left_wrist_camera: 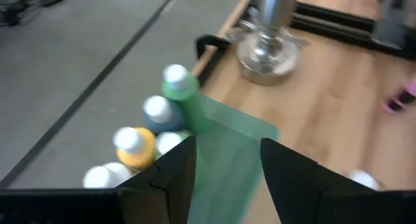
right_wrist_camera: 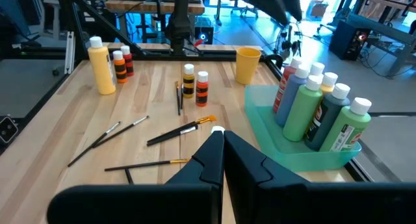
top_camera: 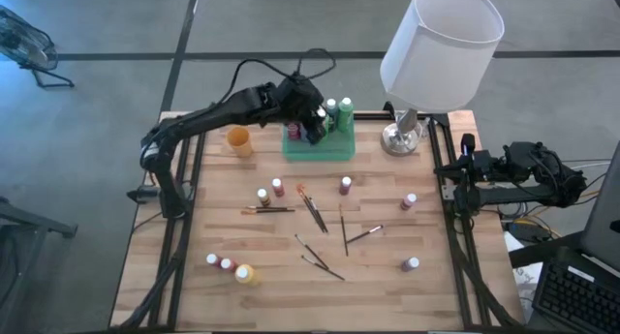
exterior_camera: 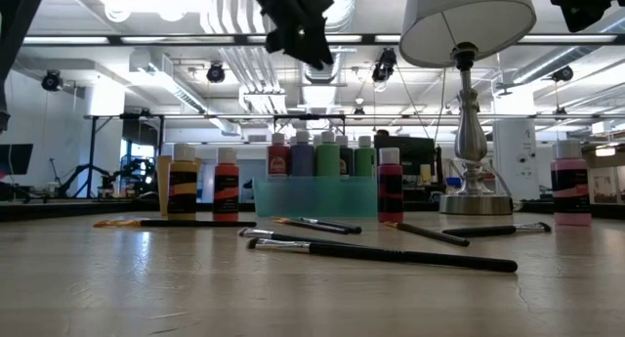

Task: Pick & Place Paint Supplies
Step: Put the large yellow paint bottle into the green bin

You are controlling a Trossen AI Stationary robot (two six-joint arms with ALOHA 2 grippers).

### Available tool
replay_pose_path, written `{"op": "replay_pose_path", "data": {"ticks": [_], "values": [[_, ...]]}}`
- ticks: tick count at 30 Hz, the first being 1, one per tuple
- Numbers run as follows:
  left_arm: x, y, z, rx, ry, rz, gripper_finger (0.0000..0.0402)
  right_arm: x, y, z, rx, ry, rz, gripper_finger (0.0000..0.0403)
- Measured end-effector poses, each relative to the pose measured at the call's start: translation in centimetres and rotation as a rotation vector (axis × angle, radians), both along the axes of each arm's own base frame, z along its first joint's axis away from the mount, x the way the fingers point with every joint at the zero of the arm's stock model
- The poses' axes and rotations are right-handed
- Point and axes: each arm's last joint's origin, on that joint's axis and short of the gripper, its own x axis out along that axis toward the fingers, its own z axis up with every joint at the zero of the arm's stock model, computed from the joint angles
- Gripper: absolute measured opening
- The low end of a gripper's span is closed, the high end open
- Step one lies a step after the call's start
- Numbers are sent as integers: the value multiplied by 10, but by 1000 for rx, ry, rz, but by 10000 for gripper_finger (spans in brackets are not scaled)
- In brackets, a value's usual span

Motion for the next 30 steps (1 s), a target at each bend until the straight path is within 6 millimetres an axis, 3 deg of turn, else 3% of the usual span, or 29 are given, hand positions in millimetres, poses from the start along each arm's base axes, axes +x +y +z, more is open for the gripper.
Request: {"op": "replay_pose_path", "data": {"ticks": [6, 17, 30], "values": [[0, -47, 13, -7, 86, -101, 177, 0, 0, 0, 0, 0, 0, 8], [-17, -148, 14, 20, 221, -147, 177, 0, 0, 0, 0, -1, 0, 8], [-82, -279, 24, 11, 175, -282, 177, 0, 0, 0, 0, 0, 0, 8]]}}
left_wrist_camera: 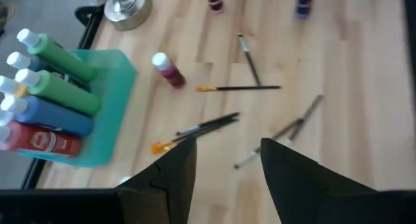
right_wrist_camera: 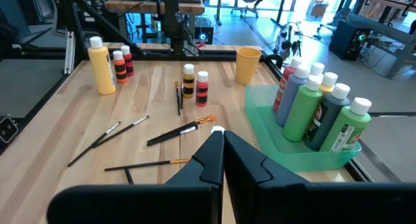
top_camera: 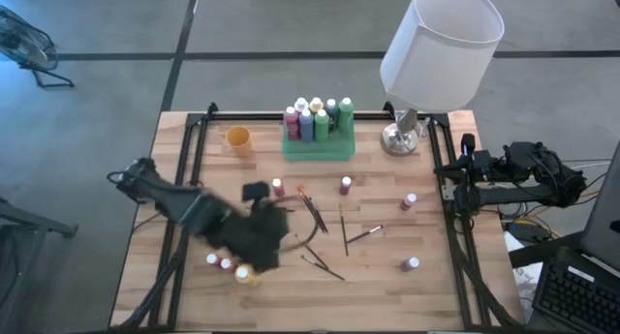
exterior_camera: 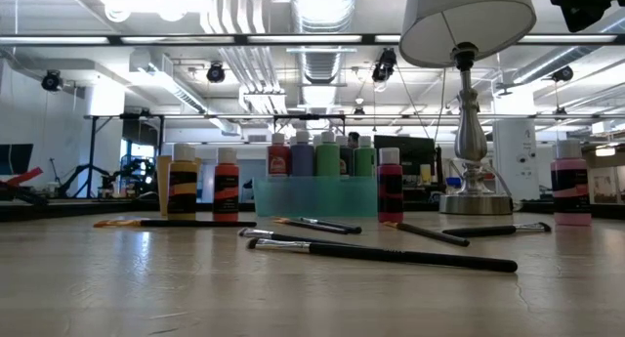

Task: Pick & Place Paint Supplies
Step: Put the large yellow paint bottle into the green bin

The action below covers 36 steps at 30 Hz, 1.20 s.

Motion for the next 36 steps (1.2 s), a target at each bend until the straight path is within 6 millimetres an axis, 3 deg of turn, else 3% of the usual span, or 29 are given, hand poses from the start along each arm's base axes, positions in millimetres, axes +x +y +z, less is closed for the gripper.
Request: {"op": "replay_pose_path", "data": {"ticks": [11, 19, 24, 30, 36], "values": [[-68, -75, -3, -107, -35, -84, 177, 0, 0, 0, 0, 0, 0, 8], [-104, -106, -19, -230, -36, -48, 177, 0, 0, 0, 0, 0, 0, 8], [-107, -109, -34, -246, -54, 35, 177, 0, 0, 0, 0, 0, 0, 8], [-92, -100, -50, -296, -25, 186, 182, 0, 0, 0, 0, 0, 0, 8], [-83, -93, -64, -341, 80, 251, 227, 0, 0, 0, 0, 0, 0, 8]]}}
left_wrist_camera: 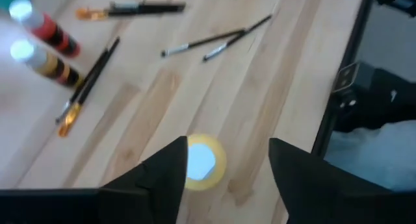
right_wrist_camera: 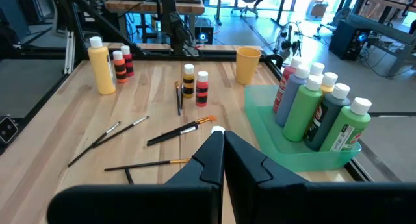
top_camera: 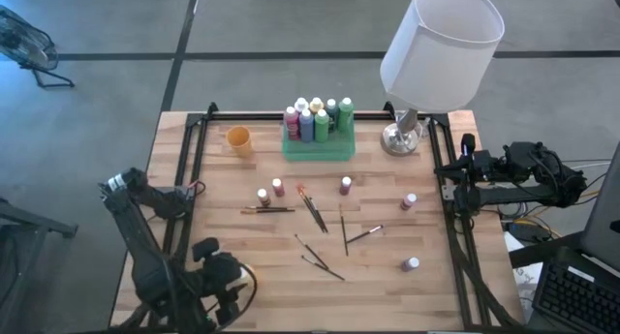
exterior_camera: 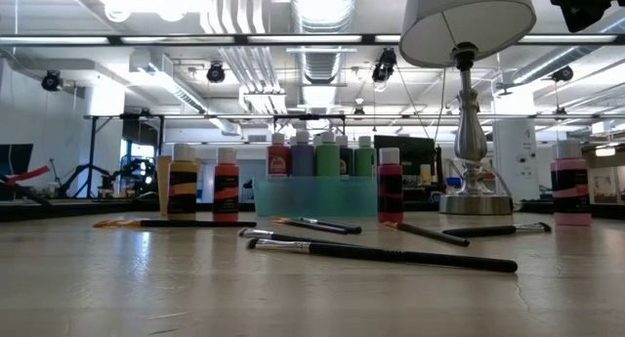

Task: Pick & Place Paint Supplies
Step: Put the large yellow paint bottle into the green bin

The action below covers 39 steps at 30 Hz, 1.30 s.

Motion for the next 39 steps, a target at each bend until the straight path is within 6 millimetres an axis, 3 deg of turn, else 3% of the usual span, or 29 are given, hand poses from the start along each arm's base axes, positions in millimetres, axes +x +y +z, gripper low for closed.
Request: {"op": "replay_pose_path", "data": {"ticks": [8, 29, 39], "values": [[1, -1, -11, -25, 61, -7, 281, 0, 0, 0, 0, 0, 0, 8], [2, 4, -59, 17, 130, 37, 276, 0, 0, 0, 0, 0, 0, 8], [8, 10, -66, 40, 129, 59, 275, 0, 0, 0, 0, 0, 0, 8]]}}
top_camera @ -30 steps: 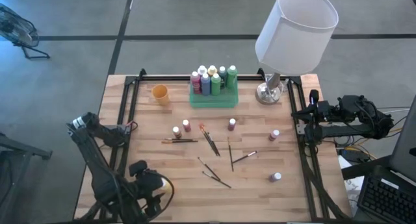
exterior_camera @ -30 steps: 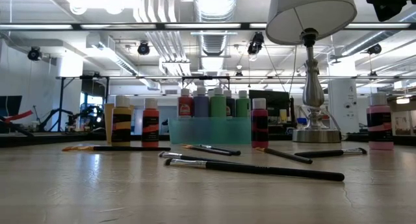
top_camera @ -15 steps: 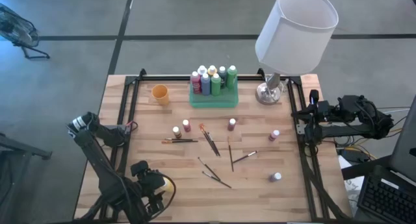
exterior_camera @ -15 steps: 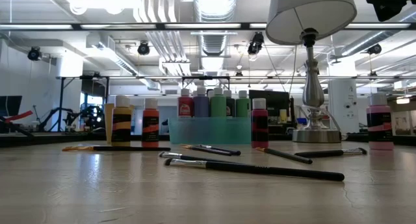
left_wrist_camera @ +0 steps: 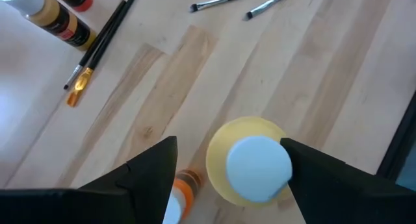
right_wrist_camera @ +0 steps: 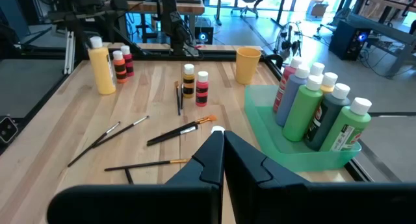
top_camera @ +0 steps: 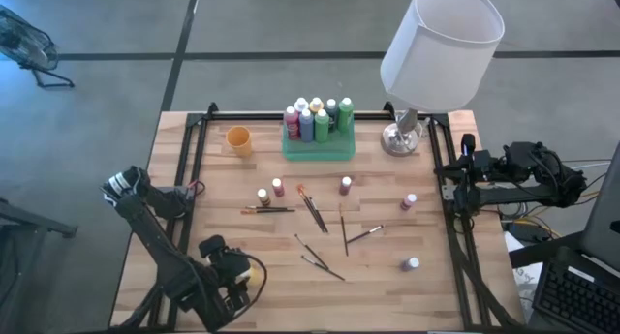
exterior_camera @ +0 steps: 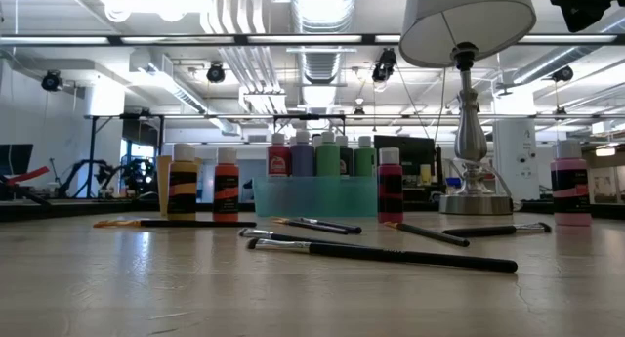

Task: Pick & Place Paint Supplies
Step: Put the large yellow paint bottle into the green bin

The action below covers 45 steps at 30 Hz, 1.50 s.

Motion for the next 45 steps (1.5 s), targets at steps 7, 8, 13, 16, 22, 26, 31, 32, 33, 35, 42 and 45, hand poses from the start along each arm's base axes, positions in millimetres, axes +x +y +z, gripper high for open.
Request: {"op": "replay_pose_path", "data": {"ticks": [7, 8, 13, 16, 22, 26, 31, 32, 33, 35, 42, 45], "values": [[1, 1, -2, -3, 1, 1, 257, 0, 0, 0, 0, 0, 0, 8], [1, 1, -2, -4, 2, 2, 252, 0, 0, 0, 0, 0, 0, 8], [0, 0, -2, -19, 17, 2, 221, 0, 0, 0, 0, 0, 0, 8], [0, 0, -2, -22, 18, 1, 198, 0, 0, 0, 0, 0, 0, 8], [0, 0, -2, -24, 22, 1, 146, 0, 0, 0, 0, 0, 1, 8], [1, 1, -1, -24, 22, 1, 124, 0, 0, 0, 0, 0, 1, 8], [1, 3, 1, -30, 21, 3, 130, 0, 0, 0, 0, 0, 0, 8], [1, 3, 1, -32, 21, 3, 133, 0, 0, 0, 0, 0, 0, 8], [1, 3, 1, -31, 22, 3, 134, 0, 0, 0, 0, 0, 1, 8], [0, 4, 2, -34, 25, 1, 133, 0, 0, 0, 0, 0, 0, 8], [3, 5, 4, -29, 19, -17, 126, 0, 0, 0, 0, 0, 1, 8], [7, 7, 8, -22, 13, -36, 130, 0, 0, 0, 0, 0, 0, 8]]}}
